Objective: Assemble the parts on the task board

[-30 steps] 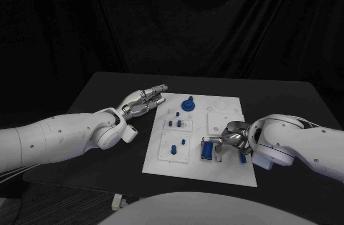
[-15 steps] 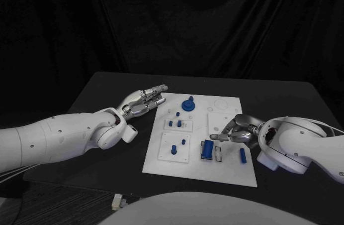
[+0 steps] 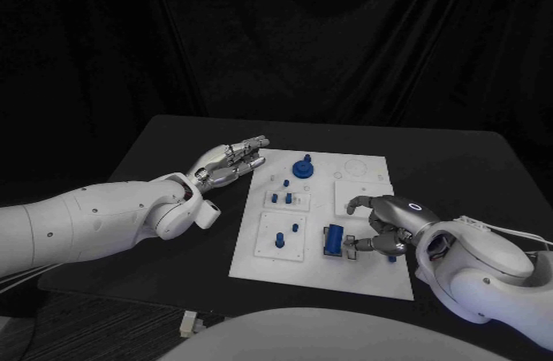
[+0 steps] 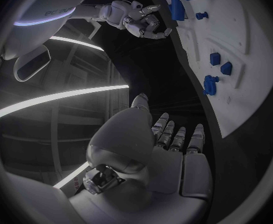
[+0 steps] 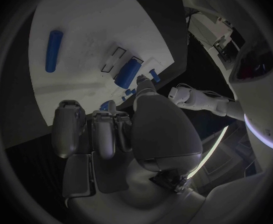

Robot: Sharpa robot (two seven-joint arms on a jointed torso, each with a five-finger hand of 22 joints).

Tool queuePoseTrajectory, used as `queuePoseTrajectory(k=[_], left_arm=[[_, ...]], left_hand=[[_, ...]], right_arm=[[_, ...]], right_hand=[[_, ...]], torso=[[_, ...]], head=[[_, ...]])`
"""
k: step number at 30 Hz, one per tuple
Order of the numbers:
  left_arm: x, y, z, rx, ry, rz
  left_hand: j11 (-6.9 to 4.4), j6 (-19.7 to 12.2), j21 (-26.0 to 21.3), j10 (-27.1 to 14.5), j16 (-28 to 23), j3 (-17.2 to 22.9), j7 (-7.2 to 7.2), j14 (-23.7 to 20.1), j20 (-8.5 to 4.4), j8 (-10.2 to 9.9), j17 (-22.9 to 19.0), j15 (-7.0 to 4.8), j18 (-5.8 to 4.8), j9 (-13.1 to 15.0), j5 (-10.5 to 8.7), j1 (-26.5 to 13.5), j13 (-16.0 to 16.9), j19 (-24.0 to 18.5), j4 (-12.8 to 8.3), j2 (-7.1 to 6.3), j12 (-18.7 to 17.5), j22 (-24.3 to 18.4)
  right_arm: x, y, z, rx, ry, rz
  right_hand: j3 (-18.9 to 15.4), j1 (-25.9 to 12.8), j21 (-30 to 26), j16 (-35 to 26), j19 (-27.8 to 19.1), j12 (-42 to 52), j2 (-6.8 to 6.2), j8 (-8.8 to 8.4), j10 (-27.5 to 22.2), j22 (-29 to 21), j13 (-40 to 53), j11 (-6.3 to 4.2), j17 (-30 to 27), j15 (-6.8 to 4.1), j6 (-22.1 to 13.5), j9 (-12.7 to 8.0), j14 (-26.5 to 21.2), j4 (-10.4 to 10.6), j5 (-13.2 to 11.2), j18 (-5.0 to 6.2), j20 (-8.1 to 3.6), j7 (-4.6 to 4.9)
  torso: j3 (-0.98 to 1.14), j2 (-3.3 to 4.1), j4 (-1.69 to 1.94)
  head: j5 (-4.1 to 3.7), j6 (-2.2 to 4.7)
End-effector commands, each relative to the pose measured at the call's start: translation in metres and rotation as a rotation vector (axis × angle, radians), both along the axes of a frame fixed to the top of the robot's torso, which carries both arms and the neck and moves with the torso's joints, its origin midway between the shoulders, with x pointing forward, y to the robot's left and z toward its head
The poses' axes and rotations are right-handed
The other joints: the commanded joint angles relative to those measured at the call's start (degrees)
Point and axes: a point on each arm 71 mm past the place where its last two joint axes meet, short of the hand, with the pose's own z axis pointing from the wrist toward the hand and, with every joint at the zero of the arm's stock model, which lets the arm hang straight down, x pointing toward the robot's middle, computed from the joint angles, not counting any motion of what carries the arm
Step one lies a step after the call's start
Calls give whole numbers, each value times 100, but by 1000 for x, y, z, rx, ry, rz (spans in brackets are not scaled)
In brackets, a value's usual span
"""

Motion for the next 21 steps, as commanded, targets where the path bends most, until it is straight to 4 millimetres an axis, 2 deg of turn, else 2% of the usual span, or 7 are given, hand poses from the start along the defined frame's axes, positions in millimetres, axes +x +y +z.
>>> queuePoseTrajectory(k=[1,2,7,9,12,19,21], left_arm=[[-3,-3,10,-80,-110,-37],[-3,-3,10,-80,-110,-37],[-3,-2,9,-79,-108,-37],[-3,-2,9,-79,-108,-37],[-3,-2,9,-79,-106,-38],[-2,-3,9,-79,-102,-40],[-2,-3,9,-79,-101,-41]], left_hand=[[36,17,36,15,-21,34,16,-2,30,16,-5,40,101,8,39,57,4,3,8,-5,23,6],[36,17,36,15,-21,34,16,-2,30,16,-5,40,101,8,39,57,4,3,8,-5,23,6],[37,16,37,15,-21,35,18,-2,32,16,-5,41,101,8,41,60,4,4,6,-5,23,7],[37,16,37,15,-21,35,18,-2,32,16,-5,41,101,8,41,60,4,4,6,-5,23,7],[39,23,37,13,-21,39,24,-2,36,16,-5,45,101,8,50,68,4,4,3,-2,18,7],[44,28,38,12,-21,44,31,-2,42,16,-5,47,100,8,56,79,3,6,0,1,17,8],[46,26,38,11,-21,45,33,-2,44,15,-5,48,100,8,58,82,3,6,-1,2,15,8]], right_arm=[[-8,7,0,-53,-184,96],[-10,8,-1,-54,-186,98],[-18,10,-14,-74,-197,105],[-20,11,-17,-74,-202,105],[-23,12,-21,-68,-210,102],[-24,15,-25,-57,-226,92],[-24,16,-25,-54,-229,90]], right_hand=[[-14,-17,-47,-11,-6,20,-85,282,609,1081,1507,51,1410,36,-229,60,573,38,14,93,42,13],[-14,-17,-47,-11,-6,20,-85,282,609,1081,1507,51,1410,36,-229,60,573,38,14,93,42,13],[-66,-180,-70,-20,-17,20,-286,598,609,1072,1507,64,1392,48,-407,56,568,59,-250,99,55,31],[-71,-215,-78,-22,-21,20,-329,685,609,1069,1507,68,1388,52,-444,45,567,62,-318,101,58,36],[-38,-227,-81,-19,-22,20,-290,796,609,1068,1507,72,1393,55,-461,36,569,58,-348,102,62,40],[-31,-274,-93,-28,-27,20,-305,910,609,1064,1507,73,1375,57,-484,23,564,63,-346,105,64,41],[-5,-337,-108,-38,-34,20,-264,1001,609,1059,1507,76,1356,60,-507,7,558,61,-301,109,67,45]], torso=[[2,2,2],[0,-1,-2],[0,-2,-6],[-1,-3,-6],[-1,-3,-12],[0,-4,-6],[-1,-4,-4]], head=[[15,-1],[21,-1],[19,-1],[20,-1],[31,-1],[4,-1],[-2,-1]])
